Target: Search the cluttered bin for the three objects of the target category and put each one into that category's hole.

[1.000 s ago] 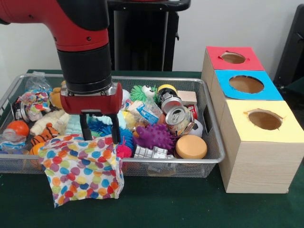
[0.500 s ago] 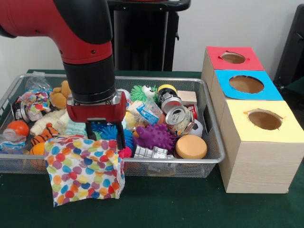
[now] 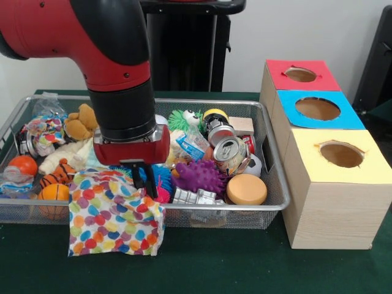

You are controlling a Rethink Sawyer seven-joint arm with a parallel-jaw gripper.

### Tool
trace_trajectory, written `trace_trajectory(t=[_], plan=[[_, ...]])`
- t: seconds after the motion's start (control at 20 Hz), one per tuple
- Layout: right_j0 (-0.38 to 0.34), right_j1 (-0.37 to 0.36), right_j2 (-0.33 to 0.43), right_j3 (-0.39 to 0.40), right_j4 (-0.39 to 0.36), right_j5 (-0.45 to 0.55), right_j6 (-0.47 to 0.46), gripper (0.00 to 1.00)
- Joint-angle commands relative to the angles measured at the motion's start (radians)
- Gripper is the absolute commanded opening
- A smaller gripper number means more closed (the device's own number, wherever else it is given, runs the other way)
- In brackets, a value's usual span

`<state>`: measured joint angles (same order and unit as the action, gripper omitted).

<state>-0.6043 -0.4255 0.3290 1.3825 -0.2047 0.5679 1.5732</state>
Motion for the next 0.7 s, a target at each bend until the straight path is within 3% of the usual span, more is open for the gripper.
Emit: trace_trajectory(t=[0.05,0.3,0.55,0.7], plan=[[-0.02,0.026,0.082,-0.024,-0.069,-0.079,-0.066,0.0],[-0.001,-0.022,0.061,0.009,-0.058,-0.075,-0.024,0.0],[0.049,-0.253,0.002,0.103,0.015,0.147,0.039,0.0],[0.081,-0.324,-0.04,0.118,0.022,0.202,0.075,0.0]])
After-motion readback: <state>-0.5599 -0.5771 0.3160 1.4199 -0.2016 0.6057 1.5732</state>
